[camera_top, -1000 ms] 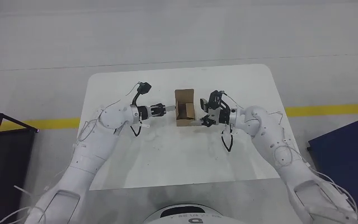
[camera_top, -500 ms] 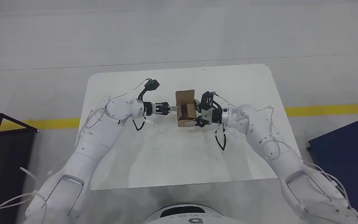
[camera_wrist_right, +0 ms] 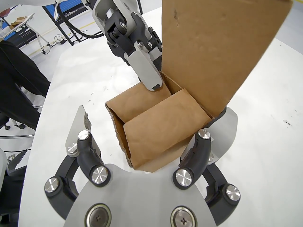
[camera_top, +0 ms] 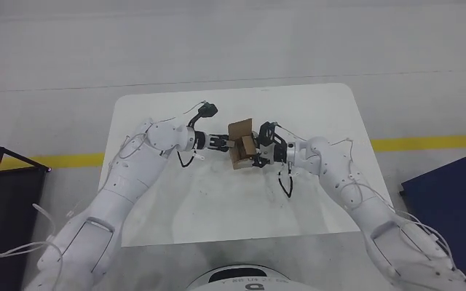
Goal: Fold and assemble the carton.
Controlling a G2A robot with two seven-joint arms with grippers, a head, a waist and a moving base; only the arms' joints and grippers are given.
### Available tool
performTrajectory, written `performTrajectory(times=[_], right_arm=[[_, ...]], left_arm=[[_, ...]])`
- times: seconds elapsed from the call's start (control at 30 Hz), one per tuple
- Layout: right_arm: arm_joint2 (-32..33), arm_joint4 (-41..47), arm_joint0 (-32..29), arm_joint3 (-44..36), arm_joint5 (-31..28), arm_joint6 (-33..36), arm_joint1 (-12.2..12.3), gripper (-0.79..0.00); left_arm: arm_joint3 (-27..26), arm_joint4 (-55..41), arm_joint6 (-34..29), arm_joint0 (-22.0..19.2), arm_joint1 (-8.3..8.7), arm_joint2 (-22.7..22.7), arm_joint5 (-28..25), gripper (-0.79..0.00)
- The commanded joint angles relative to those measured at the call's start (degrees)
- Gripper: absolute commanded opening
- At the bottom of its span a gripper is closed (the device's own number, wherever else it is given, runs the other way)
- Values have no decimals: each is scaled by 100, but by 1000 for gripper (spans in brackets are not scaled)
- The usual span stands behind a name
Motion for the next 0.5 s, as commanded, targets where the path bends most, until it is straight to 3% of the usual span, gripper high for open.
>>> performTrajectory(times=[0.0,0.4,0.43,0.47], right_arm=[[17,-6,-28,-34,0,5,20,0],[196,34,-235,-630,0,110,220,0],[206,58,-258,-675,0,124,244,0],[214,79,-278,-713,0,144,266,0]], left_arm=[[-1,9,-108,-72,-15,53,45,-785],[-389,56,-946,-452,-23,178,749,-763],[-415,68,-993,-454,-18,180,789,-597],[-435,66,-1012,-452,-13,175,817,-314]])
